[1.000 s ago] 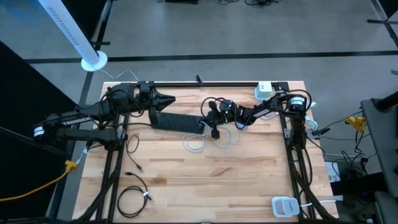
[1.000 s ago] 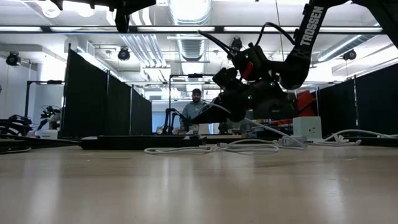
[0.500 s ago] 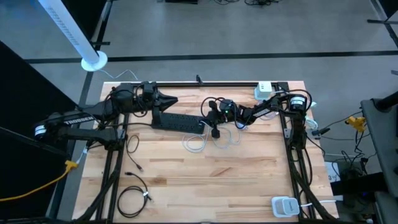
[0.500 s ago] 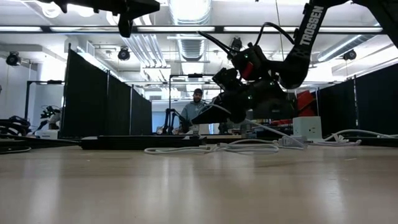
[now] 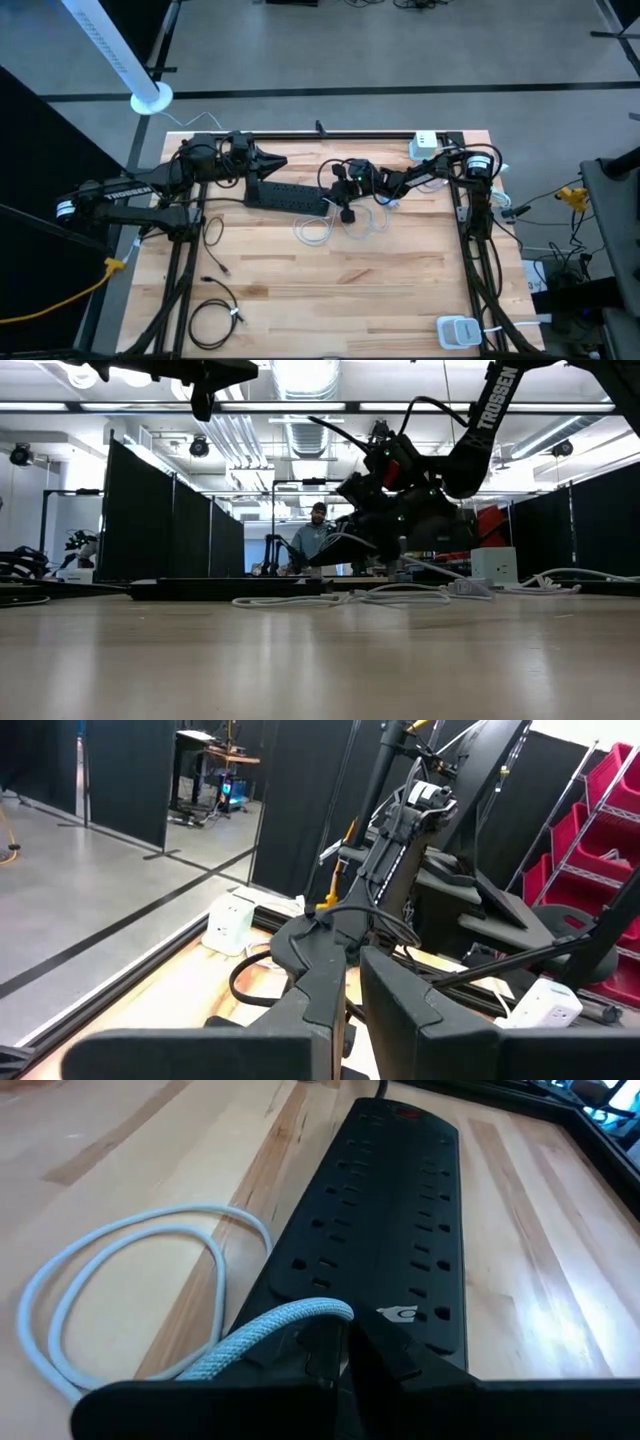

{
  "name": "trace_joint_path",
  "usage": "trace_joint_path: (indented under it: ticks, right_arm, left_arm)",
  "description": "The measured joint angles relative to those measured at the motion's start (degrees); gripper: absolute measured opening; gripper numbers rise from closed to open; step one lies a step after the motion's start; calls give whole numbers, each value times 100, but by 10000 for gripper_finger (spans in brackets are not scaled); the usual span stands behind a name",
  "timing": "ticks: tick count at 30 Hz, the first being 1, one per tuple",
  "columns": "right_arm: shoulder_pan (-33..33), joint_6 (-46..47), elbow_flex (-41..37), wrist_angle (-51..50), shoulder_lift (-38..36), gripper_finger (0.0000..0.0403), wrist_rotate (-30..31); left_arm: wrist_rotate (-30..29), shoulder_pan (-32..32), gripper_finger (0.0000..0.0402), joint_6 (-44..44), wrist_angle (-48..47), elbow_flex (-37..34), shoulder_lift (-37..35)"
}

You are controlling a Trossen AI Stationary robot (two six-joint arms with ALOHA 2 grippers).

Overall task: Insert USB
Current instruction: Insert the light blue charger cable into the black outlet extension

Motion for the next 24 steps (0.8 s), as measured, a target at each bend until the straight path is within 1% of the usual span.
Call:
trace_joint_path:
  ticks: [4, 12, 18, 21, 24]
  right_arm:
    - [2, 1, -16, -22, 30, 0, -40]
    - [13, 28, -9, 87, 345, 0, -85]
    - [13, 75, -20, 4, 191, 1, 2]
    - [17, 99, -1, -54, 77, 17, 21]
    - [20, 208, 13, -162, -22, 58, 39]
  left_arm:
    - [0, 0, 23, 7, 94, 0, 0]
    - [45, 0, 23, -127, 194, 0, -17]
    - [63, 0, 23, -334, 209, -2, -102]
    - [58, 10, 24, -222, 198, 0, -119]
    - [-149, 20, 32, 155, 169, -1, -127]
